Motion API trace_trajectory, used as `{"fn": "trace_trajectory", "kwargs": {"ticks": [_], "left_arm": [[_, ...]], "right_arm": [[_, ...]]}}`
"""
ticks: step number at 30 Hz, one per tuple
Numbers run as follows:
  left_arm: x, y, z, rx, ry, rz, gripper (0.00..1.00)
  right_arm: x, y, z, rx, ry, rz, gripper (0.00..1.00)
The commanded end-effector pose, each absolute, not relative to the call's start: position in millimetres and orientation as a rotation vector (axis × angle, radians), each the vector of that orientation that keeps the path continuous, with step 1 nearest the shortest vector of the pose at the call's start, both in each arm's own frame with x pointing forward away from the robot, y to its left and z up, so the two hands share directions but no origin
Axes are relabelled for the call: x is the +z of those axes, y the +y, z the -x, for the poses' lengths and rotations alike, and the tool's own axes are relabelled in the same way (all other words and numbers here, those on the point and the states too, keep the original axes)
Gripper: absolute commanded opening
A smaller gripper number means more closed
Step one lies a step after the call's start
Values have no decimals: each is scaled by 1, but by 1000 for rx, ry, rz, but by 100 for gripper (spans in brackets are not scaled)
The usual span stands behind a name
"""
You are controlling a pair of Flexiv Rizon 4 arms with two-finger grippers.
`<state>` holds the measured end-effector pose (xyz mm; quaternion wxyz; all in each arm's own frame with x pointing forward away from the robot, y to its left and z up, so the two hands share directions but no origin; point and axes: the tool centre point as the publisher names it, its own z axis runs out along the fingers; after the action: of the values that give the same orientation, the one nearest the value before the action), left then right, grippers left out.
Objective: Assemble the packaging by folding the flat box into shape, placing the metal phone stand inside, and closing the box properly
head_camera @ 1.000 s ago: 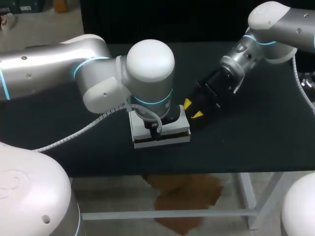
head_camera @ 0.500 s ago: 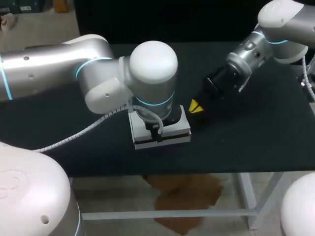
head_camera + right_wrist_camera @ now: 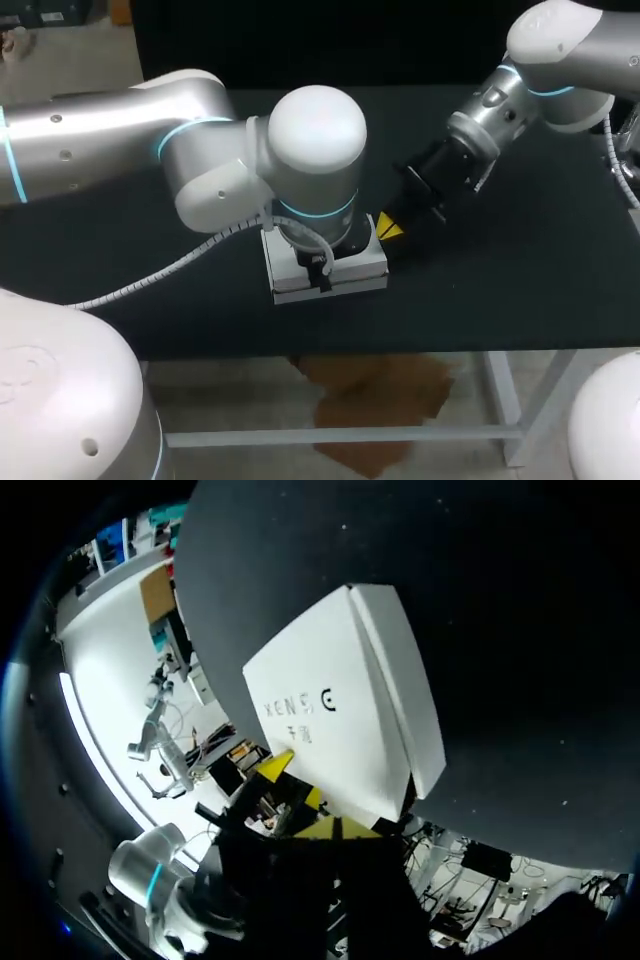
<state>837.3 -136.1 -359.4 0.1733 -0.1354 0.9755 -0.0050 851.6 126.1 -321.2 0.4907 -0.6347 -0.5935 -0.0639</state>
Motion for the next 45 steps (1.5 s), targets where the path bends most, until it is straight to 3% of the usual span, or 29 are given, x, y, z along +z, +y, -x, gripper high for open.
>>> {"fn": "trace_trajectory", "kwargs": {"ticks": [1, 27, 45], "left_arm": [[-359, -139, -836, -3, 2761, 386, 45], [-360, -138, -837, -7, 2766, 392, 44], [-339, -122, -822, -127, 2738, 413, 49]], "right_arm": [[-332, 132, -851, -139, -1440, 1534, 0], [-353, 128, -843, -125, -1393, 1541, 0], [-354, 128, -845, -122, -1390, 1542, 0]]}}
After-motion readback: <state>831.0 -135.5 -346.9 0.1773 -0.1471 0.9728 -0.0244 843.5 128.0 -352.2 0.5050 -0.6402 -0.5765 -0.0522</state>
